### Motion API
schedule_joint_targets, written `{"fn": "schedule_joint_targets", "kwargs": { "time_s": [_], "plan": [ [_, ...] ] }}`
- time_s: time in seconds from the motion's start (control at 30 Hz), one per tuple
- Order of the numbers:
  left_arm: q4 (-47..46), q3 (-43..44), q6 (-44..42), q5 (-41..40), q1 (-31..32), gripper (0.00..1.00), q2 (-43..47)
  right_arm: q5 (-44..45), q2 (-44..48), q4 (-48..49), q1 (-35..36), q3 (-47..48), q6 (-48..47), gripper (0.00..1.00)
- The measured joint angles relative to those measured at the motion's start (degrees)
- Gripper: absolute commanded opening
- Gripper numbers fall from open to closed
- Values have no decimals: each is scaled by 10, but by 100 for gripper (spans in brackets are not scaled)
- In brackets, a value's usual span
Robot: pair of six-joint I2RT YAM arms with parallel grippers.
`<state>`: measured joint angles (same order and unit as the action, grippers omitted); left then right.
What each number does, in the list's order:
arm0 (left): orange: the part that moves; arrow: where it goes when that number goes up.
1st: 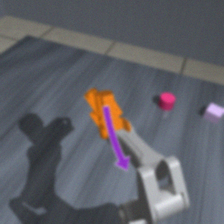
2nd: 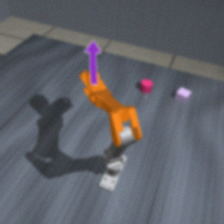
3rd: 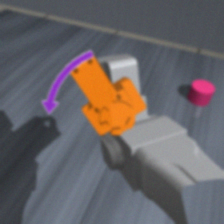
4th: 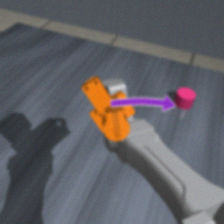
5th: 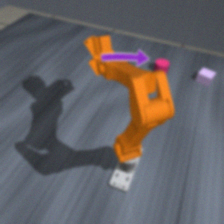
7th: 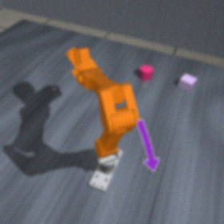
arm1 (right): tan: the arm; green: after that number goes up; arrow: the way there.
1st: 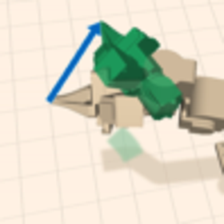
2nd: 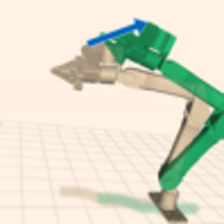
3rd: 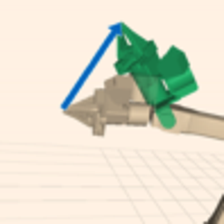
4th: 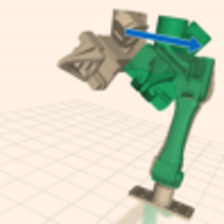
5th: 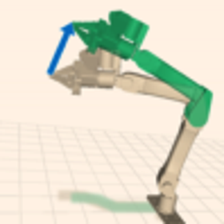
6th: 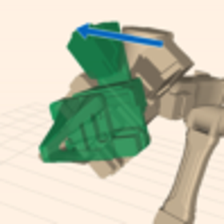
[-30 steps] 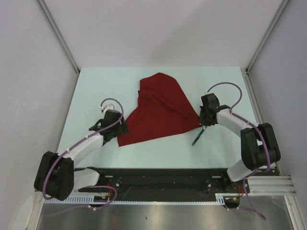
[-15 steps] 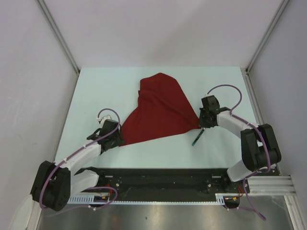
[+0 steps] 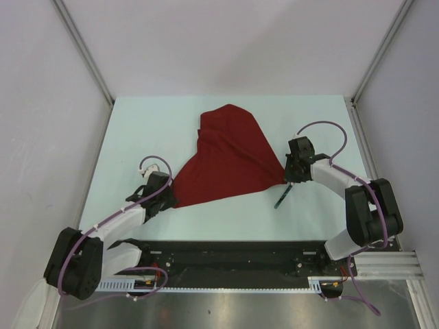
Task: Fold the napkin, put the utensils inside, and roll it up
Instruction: Flatten the napkin out
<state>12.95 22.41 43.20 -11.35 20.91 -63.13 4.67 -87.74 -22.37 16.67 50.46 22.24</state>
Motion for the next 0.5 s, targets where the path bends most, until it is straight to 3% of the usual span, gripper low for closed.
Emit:
{"fn": "schedule_joint_targets", "kwargs": {
  "time_s": [0.3, 0.5],
  "plan": [
    [24, 17, -7, 0, 1, 0, 13, -7, 23, -5, 2, 2, -13, 0],
    [79, 163, -46, -32, -3, 0, 104, 2, 118, -35, 7, 71, -31, 0]
  ]
}}
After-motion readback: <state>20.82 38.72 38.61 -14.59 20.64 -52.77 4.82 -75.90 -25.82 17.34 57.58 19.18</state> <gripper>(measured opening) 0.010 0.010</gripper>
